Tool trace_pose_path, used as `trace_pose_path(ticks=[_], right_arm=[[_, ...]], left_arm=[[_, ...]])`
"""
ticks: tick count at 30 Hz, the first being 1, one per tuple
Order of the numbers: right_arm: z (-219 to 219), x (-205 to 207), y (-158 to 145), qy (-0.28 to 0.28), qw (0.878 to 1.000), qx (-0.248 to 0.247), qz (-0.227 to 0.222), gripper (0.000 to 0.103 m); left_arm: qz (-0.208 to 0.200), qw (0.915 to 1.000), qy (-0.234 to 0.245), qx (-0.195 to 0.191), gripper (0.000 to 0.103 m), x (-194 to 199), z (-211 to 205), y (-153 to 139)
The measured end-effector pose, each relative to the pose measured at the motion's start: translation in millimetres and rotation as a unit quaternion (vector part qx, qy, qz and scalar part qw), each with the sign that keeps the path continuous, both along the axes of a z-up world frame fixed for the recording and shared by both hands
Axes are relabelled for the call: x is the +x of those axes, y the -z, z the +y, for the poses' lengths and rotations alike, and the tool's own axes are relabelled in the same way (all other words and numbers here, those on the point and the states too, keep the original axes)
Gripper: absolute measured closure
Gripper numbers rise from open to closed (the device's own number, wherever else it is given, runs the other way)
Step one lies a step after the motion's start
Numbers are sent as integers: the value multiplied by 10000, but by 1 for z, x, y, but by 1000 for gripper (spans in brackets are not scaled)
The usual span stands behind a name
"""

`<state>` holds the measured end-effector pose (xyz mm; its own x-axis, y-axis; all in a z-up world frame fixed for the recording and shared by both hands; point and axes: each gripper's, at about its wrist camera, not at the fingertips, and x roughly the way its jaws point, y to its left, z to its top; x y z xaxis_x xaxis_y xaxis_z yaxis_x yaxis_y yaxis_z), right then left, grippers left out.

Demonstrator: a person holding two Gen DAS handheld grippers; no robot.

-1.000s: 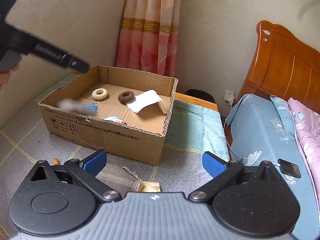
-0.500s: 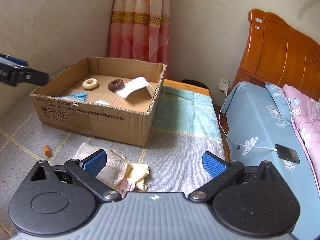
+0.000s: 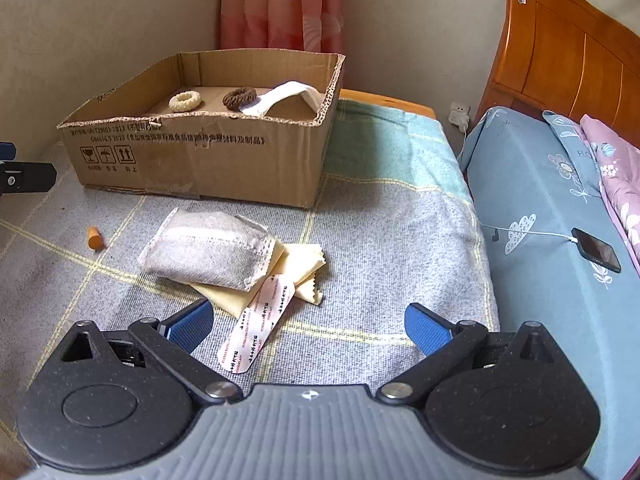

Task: Organize soft objects
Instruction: 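Move the left tool to the orange plug while the right tool approaches the pink-white strip, then grasp the orange plug with the left gripper while the right gripper grasps the pink-white strip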

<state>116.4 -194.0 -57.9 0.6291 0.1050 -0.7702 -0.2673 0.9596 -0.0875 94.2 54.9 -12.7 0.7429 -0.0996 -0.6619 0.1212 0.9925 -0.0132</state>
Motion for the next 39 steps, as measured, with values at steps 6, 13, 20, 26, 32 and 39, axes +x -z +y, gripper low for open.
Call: trace_pose_path(ticks=[6,13,20,26,32,39], right_arm=[[6,8,13,206,9997,-67,146,0],[10,8,17,210,9993,-267,150,0],[-9,2,14,402,9981,-420,183,0],[-12,0,13,392,9977,-529,175,0],[-10,-1,14,345,9981,-487,124,0],[-15,1,16,413,9987,-256,175,0]], left_arm=[[99,9999,40,-13,2,-1,-1,7],[159,9998,143,-41,2,-1,-5,10],[265,9992,279,-71,2,1,-10,16],[436,9978,502,-45,2,1,-15,28],[516,9963,674,-118,7,5,-14,43],[579,9966,563,151,13,11,-8,51]])
